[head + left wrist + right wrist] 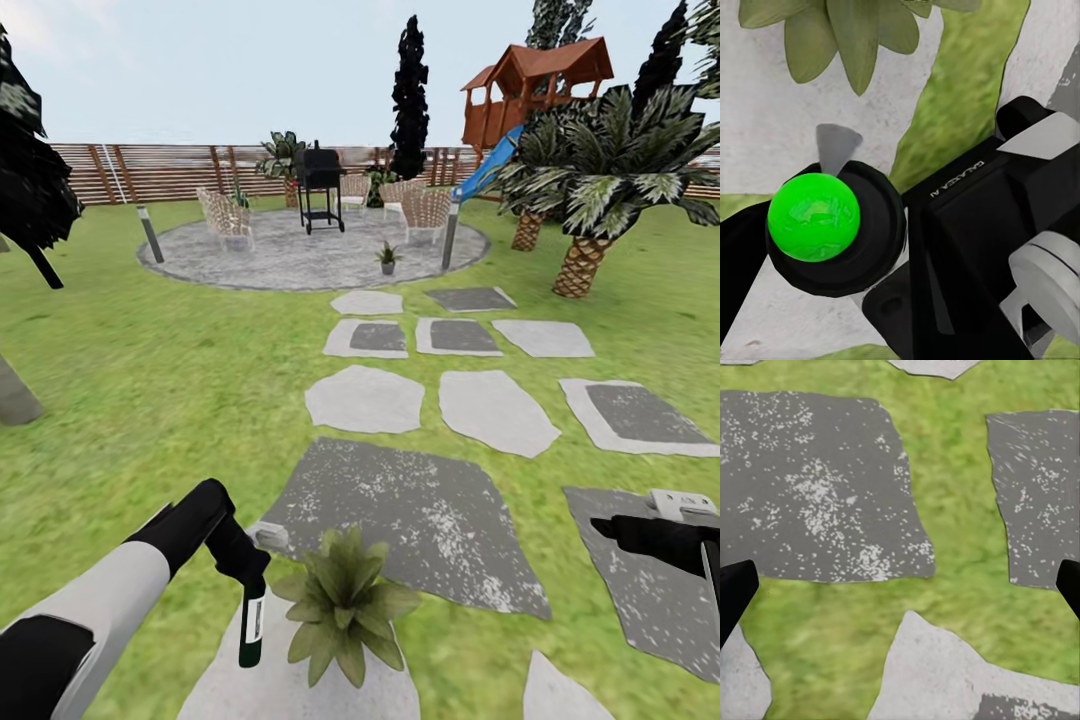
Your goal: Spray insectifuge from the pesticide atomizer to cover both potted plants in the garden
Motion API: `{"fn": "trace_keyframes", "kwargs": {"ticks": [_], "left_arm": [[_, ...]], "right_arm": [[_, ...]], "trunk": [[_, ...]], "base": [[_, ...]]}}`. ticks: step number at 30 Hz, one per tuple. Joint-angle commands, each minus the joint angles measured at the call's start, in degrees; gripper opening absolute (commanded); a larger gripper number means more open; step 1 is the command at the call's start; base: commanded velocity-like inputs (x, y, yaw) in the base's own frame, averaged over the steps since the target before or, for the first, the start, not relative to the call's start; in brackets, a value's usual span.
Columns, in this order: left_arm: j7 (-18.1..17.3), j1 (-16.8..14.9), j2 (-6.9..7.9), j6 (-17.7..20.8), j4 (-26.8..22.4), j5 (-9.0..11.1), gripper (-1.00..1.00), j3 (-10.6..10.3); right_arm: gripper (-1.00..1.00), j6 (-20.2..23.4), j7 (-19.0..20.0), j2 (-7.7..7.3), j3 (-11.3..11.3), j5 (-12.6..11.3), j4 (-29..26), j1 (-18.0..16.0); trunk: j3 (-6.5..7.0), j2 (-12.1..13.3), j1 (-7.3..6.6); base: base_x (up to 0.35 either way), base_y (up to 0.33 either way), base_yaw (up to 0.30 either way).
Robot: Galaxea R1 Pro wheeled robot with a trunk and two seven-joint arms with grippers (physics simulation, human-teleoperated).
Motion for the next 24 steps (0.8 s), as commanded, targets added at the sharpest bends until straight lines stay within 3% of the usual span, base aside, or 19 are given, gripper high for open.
{"fn": "trace_keyframes", "kwargs": {"ticks": [1,24], "left_arm": [[-0.6,0.0,-0.02,0.3,0.0,-0.5,-1.0,-0.2],[-0.6,0.4,-0.07,0.3,0.3,-0.6,-1.0,-0.4]], "right_arm": [[1.0,0.2,0.6,0.0,0.0,0.6,-0.1,0.0],[1.0,0.2,0.6,-0.08,-0.3,0.6,-0.1,-0.1]], "trunk": [[-0.05,0.0,0.0],[-1.12,0.0,0.0]], "base": [[0.038,0.021,0.0],[0.005,0.003,0.0]]}}
